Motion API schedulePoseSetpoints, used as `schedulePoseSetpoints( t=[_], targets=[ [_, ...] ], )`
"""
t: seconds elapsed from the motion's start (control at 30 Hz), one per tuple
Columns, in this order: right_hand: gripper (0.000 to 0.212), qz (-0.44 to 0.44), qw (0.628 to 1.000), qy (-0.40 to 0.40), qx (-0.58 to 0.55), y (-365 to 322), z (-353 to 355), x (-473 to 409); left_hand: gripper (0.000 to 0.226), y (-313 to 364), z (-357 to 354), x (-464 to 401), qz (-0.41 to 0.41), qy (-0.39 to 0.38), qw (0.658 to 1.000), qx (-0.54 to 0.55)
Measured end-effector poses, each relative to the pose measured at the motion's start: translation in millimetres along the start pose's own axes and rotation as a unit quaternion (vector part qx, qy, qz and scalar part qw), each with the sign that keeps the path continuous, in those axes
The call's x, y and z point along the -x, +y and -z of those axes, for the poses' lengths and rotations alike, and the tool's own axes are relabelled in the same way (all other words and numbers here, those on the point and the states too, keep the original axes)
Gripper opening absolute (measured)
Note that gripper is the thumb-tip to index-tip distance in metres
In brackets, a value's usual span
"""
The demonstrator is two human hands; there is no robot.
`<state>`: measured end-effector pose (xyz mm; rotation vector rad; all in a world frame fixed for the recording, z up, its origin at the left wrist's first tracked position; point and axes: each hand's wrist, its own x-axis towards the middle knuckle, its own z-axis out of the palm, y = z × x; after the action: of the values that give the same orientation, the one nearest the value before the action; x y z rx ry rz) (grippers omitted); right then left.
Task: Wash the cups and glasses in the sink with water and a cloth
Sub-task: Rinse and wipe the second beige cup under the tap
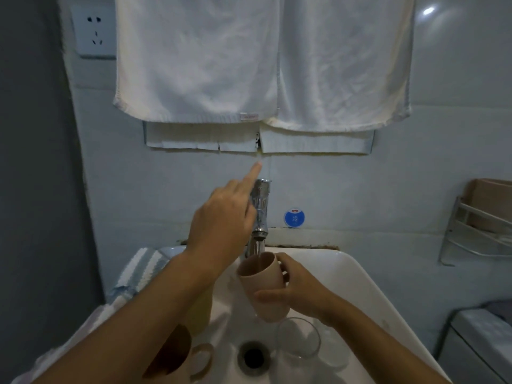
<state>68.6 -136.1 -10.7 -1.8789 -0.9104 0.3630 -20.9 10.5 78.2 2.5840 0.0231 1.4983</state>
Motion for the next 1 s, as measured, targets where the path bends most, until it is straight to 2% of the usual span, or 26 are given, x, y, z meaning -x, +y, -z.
schedulePoseSetpoints(
  t=[0.13, 0.3, 0.37, 0.43, 0.5, 0.57, 0.67, 0.73, 0.8, 0.87, 0.93, 0.97, 1.0],
  targets=[
    [0.056, 0.001, 1.0, 0.0, 0.018, 1.5, -0.7, -0.1, 0.055, -0.6, -1.1, 0.2, -0.004, -0.036, 0.998, -0.051],
    [0.056, 0.001, 0.999, -0.001, 0.04, -0.4, -1.0, 1.0, 0.048, -4.7, 2.6, 17.0, -0.024, -0.032, 0.999, -0.017],
    [0.053, 0.004, 0.999, -0.003, 0.037, -0.3, 0.4, 3.0, 0.039, -11.4, 13.6, 28.0, -0.015, -0.019, 1.0, -0.004],
    [0.051, 0.008, 1.0, -0.008, 0.022, 0.0, 0.2, 3.3, 0.018, -21.3, 30.7, 49.0, 0.031, -0.037, 0.999, -0.015],
    [0.05, 0.007, 1.0, -0.011, 0.012, 1.1, -0.8, 0.8, 0.002, -38.3, 49.3, 74.4, 0.097, -0.103, 0.989, -0.042],
    [0.049, 0.008, 1.0, -0.006, 0.014, 2.7, -1.2, -1.3, 0.007, -62.6, 68.8, 100.1, 0.165, -0.144, 0.974, -0.062],
    [0.051, 0.013, 1.0, -0.009, 0.019, 5.3, -2.2, -2.9, 0.012, -103.2, 97.0, 132.2, 0.248, -0.136, 0.951, -0.127],
    [0.052, 0.01, 1.0, -0.013, 0.022, 7.3, -4.4, -4.7, 0.018, -127.2, 109.5, 149.5, 0.318, -0.169, 0.918, -0.167],
    [0.054, 0.004, 0.999, -0.021, 0.029, 10.0, -6.0, -7.4, 0.038, -142.4, 116.0, 160.7, 0.418, -0.247, 0.866, -0.122],
    [0.054, -0.002, 0.999, -0.026, 0.033, 12.1, -6.2, -9.0, 0.058, -149.5, 120.9, 170.2, 0.548, -0.288, 0.784, 0.03],
    [0.055, -0.006, 0.999, -0.028, 0.037, 12.9, -6.0, -9.6, 0.07, -150.9, 124.3, 177.8, 0.658, -0.266, 0.672, 0.213],
    [0.056, -0.007, 0.999, -0.028, 0.041, 13.1, -5.7, -9.9, 0.07, -152.8, 125.6, 181.1, 0.675, -0.256, 0.64, 0.265],
    [0.057, -0.008, 0.999, -0.025, 0.046, 13.3, -5.6, -9.8, 0.065, -152.6, 127.3, 181.7, 0.679, -0.25, 0.624, 0.294]
  ],
)
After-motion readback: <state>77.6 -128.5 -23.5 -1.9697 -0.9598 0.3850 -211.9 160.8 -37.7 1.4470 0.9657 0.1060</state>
